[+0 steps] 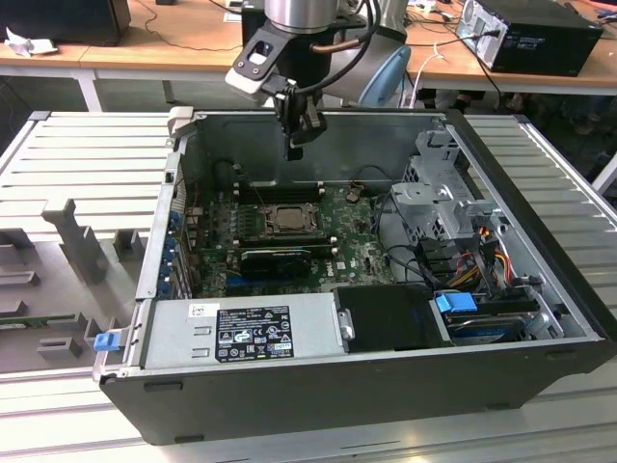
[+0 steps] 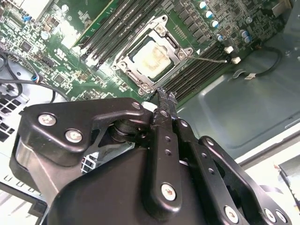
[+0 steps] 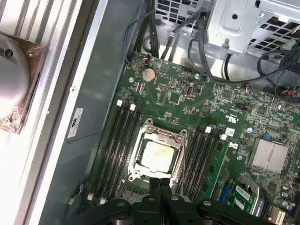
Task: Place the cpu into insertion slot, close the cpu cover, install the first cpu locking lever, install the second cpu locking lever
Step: 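Install the first cpu locking lever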
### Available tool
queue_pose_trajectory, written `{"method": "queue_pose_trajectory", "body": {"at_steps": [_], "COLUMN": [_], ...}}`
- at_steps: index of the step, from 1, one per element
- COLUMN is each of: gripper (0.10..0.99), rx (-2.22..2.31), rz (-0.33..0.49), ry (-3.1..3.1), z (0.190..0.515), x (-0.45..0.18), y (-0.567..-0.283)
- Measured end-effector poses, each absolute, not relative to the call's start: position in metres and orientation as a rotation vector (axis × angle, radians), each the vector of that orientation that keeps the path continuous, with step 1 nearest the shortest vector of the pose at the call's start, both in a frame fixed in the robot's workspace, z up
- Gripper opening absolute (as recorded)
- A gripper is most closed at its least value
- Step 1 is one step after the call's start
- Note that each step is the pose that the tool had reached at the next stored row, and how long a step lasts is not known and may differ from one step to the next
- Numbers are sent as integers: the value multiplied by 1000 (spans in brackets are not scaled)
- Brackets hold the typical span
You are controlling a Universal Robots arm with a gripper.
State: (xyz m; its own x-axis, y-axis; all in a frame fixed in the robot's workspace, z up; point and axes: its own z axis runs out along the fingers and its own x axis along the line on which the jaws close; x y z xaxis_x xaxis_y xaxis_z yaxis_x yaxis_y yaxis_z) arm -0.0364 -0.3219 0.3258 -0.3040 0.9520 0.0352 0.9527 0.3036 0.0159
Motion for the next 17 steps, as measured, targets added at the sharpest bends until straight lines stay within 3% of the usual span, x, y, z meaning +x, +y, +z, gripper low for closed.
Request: {"method": "queue_pose_trajectory", "body": {"at_steps": [17], "gripper": [106], "rx": [-1657], "rz": [-50], "ry": [-2643], "z": [326], "x": [-36], "y": [-322]}}
